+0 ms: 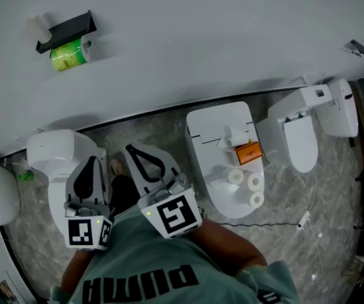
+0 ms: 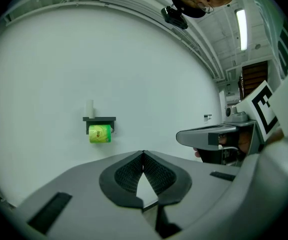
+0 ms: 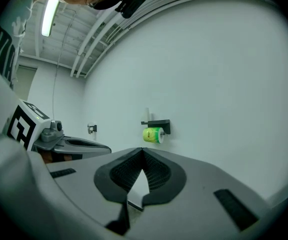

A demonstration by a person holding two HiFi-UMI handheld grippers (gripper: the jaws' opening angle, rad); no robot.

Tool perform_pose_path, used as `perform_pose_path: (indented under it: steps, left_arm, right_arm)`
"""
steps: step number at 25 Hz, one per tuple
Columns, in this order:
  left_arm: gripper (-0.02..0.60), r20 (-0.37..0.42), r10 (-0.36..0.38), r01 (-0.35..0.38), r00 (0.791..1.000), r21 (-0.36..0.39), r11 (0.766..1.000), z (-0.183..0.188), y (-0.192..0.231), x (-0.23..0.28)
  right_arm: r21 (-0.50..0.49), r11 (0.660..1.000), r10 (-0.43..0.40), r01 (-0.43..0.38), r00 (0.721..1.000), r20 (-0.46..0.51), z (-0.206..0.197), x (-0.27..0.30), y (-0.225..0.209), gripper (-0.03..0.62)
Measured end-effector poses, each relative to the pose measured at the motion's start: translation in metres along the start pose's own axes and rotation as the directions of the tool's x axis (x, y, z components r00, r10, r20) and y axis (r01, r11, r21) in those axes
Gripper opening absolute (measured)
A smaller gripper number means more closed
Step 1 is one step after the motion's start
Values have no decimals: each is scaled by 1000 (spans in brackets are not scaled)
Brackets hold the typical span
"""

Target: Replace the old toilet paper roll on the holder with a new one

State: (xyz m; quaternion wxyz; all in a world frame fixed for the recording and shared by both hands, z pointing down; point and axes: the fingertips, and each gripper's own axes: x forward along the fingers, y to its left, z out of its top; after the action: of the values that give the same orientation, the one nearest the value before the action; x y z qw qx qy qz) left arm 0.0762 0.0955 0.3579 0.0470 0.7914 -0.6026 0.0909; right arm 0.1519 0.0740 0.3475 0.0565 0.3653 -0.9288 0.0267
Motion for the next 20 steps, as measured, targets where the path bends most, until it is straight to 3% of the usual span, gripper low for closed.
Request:
perform_pose_path:
  steps: [9,20]
  left_arm:
    - [5,-30,44,-43,999,31,999,-3,-42,-47]
    - [5,-51,67,-65,996,41,997,-18,-46,-97]
  right_arm:
    - [28,998,58,-59,998,12,-6,-54,23,5]
    - [29,997,72,-72,997,5,-13,-77,64,5]
